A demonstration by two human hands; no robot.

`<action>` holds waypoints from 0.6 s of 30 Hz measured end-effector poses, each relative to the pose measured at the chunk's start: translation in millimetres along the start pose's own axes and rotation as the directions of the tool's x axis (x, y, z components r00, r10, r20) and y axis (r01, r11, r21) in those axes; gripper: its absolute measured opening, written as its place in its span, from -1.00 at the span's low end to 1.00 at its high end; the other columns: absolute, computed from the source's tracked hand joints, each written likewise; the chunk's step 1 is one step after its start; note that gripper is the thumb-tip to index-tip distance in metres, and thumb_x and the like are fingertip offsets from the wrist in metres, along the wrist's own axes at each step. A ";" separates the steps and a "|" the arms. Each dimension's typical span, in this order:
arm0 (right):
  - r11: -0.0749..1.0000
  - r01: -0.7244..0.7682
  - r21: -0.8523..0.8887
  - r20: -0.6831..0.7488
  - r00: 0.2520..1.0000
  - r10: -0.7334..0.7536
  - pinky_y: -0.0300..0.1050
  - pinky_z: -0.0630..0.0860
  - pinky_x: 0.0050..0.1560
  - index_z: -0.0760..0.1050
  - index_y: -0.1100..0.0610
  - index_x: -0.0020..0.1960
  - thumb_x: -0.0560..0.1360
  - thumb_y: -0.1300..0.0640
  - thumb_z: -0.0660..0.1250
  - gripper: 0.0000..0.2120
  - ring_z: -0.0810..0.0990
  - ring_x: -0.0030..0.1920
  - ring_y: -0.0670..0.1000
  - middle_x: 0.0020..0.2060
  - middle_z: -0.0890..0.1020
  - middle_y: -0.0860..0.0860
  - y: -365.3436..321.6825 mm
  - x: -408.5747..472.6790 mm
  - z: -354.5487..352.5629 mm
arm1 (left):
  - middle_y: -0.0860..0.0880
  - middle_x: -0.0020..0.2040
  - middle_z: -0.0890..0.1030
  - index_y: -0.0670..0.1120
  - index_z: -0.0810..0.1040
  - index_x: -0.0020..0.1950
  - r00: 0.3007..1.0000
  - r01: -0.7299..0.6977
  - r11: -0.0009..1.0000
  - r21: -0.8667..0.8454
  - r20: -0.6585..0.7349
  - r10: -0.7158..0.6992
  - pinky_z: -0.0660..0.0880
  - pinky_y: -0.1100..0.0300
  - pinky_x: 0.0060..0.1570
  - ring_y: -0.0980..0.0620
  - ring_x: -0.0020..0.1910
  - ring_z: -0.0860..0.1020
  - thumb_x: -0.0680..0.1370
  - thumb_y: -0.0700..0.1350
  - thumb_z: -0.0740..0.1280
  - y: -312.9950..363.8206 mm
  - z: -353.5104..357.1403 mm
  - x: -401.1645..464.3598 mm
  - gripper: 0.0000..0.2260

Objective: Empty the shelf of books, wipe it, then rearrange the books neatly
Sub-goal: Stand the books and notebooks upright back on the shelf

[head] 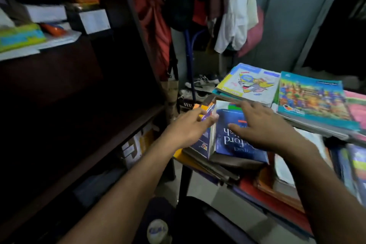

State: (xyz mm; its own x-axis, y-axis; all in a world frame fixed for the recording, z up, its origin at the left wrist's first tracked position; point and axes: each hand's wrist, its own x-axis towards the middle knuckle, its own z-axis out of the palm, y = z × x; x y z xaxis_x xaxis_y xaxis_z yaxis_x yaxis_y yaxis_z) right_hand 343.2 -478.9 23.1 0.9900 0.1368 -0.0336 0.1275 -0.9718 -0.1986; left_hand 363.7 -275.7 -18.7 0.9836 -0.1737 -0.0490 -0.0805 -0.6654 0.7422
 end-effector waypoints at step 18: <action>0.950 0.244 0.193 0.213 0.935 -0.284 -0.01 0.60 -0.11 0.53 0.21 0.17 0.54 -0.20 0.33 -0.52 0.69 -0.09 0.16 -0.11 0.69 0.09 -15.2 -13.5 -4.2 | 0.07 0.01 0.70 0.06 0.65 0.08 0.969 0.148 0.961 -0.234 -0.159 -0.189 0.53 0.05 0.14 0.05 0.05 0.64 0.51 0.32 0.33 20.8 29.5 -73.3 -0.62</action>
State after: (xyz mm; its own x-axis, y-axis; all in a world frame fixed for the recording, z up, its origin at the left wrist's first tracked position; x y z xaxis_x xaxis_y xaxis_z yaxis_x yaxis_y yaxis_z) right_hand 328.2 -466.7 30.7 0.8767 0.4446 -0.1835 0.3516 -0.8527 -0.3863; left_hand 285.2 -298.3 -19.4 0.9941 0.0726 -0.0811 0.1065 -0.4951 0.8623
